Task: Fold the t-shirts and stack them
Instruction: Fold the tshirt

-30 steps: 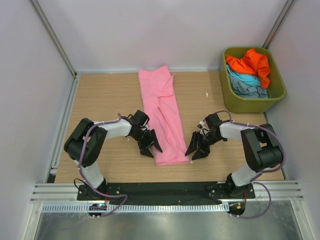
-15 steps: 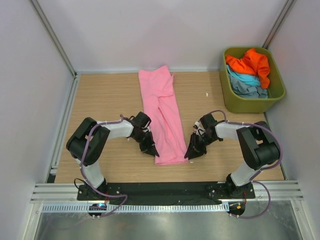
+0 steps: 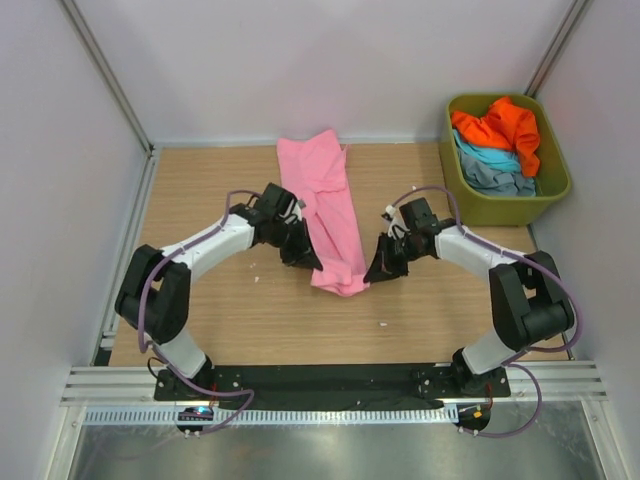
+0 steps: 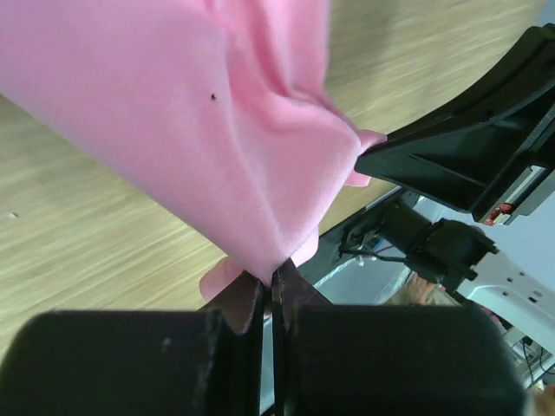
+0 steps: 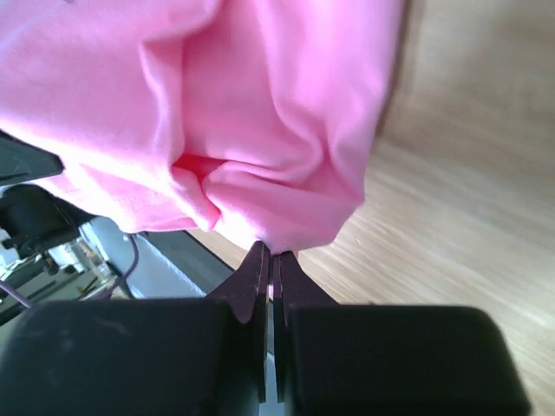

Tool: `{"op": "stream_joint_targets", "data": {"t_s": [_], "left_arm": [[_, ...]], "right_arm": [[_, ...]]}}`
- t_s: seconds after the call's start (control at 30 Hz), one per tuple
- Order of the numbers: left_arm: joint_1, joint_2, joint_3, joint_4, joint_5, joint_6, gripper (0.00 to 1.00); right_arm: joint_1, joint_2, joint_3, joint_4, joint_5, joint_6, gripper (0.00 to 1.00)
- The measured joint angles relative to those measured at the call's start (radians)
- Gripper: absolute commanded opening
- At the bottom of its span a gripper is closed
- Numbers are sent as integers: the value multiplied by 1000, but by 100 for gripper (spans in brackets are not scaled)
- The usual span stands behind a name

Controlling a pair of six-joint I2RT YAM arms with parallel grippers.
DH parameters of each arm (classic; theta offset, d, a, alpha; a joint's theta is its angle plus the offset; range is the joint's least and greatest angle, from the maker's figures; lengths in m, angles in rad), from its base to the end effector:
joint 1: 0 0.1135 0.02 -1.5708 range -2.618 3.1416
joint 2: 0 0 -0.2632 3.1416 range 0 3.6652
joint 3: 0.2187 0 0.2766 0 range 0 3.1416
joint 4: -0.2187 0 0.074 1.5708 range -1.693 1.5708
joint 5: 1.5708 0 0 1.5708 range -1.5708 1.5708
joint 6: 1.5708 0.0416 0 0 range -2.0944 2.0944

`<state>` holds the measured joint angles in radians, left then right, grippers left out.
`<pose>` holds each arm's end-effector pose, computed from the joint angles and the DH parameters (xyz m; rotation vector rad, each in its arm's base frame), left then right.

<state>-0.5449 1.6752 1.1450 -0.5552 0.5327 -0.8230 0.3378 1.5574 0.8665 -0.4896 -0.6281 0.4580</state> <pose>0.2986 -0.2057 0.1933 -0.2085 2.9074 -1.0700 0.2785 0.1237 0.1513 -0.0114 2.8428 1.0667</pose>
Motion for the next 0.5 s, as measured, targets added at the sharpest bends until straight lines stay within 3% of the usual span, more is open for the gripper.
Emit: {"op": "stream_joint_targets", "data": {"t_s": [0.5], "left_arm": [[179, -1, 217, -183, -27, 138, 0]], "right_arm": [[-27, 105, 422, -29, 32, -100, 1]]}}
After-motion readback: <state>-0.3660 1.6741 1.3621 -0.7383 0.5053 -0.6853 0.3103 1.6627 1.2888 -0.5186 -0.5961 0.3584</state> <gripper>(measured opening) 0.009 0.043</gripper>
